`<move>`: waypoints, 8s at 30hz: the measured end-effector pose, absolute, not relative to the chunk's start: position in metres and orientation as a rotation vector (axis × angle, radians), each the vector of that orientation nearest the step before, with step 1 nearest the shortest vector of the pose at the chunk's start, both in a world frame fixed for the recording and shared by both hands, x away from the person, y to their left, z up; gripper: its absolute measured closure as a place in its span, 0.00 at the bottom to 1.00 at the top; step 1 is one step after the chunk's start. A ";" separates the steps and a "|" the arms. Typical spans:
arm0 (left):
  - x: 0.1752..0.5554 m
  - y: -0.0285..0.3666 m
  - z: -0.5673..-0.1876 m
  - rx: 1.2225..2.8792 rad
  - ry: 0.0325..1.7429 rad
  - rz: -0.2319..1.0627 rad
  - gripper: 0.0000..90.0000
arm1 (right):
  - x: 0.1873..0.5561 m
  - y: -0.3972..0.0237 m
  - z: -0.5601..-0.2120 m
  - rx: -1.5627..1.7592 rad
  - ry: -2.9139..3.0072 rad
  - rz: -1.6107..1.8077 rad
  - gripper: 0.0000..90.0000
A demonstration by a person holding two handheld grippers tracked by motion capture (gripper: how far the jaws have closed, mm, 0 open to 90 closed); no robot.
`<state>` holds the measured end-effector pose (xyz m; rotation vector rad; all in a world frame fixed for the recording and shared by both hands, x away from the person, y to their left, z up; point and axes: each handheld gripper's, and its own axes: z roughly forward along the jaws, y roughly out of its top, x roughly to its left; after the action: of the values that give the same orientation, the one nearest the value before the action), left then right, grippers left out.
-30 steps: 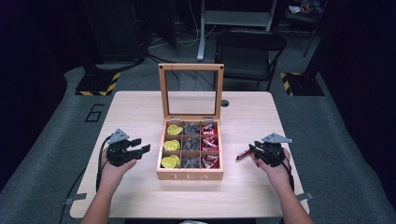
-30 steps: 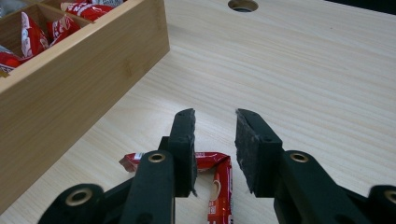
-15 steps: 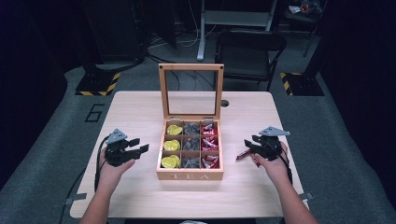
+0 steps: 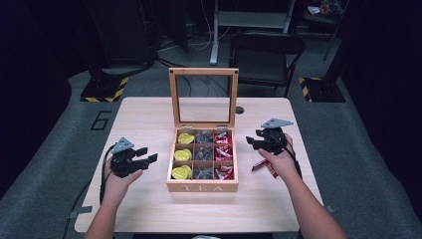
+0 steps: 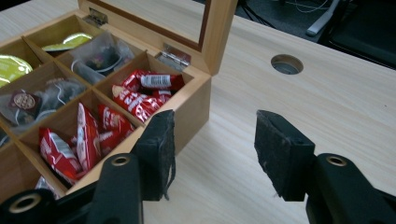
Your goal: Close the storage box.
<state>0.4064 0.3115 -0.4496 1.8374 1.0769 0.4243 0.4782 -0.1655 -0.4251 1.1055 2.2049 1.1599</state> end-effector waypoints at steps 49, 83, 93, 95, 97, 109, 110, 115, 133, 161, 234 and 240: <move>0.406 0.313 -0.453 1.839 1.086 0.417 0.49 | 0.569 -0.113 -0.398 1.092 2.231 1.195 0.48; 0.405 0.313 -0.453 1.826 1.092 0.391 0.49 | 0.596 -0.104 -0.399 1.128 2.306 1.242 0.65; 0.408 0.310 -0.451 1.837 1.081 0.389 0.49 | 0.590 -0.105 -0.396 1.098 2.317 1.230 0.67; 0.409 0.308 -0.450 1.836 1.076 0.381 0.49 | 0.586 -0.105 -0.396 1.096 2.322 1.225 0.68; 0.410 0.307 -0.448 1.845 1.073 0.369 0.49 | 0.585 -0.105 -0.396 1.088 2.323 1.227 0.68; 0.442 0.289 -0.419 1.889 1.015 0.379 0.49 | 0.574 -0.107 -0.396 1.031 2.313 1.232 0.69; 0.447 0.286 -0.417 1.886 1.021 0.370 0.49 | 0.573 -0.107 -0.396 1.029 2.312 1.232 0.69; 0.458 0.282 -0.409 1.883 1.012 0.356 0.50 | 0.570 -0.106 -0.395 1.036 2.315 1.219 0.69; 0.488 0.266 -0.370 1.874 0.971 0.397 0.50 | 0.554 -0.107 -0.397 0.967 2.315 1.221 0.67; 0.507 0.253 -0.344 1.902 0.966 0.467 0.69 | 0.545 -0.109 -0.401 0.933 2.275 1.243 0.67; 0.434 0.261 -0.399 1.949 0.889 0.419 0.63 | 0.419 -0.128 -0.385 0.748 2.224 1.368 0.56; 0.422 0.261 -0.402 1.951 0.878 0.400 0.59 | 0.412 -0.128 -0.393 0.746 2.212 1.357 0.56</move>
<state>0.4224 0.2609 -0.4022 1.9507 0.8781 0.4003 0.4119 -0.1277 -0.3935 0.7462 2.2116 1.3566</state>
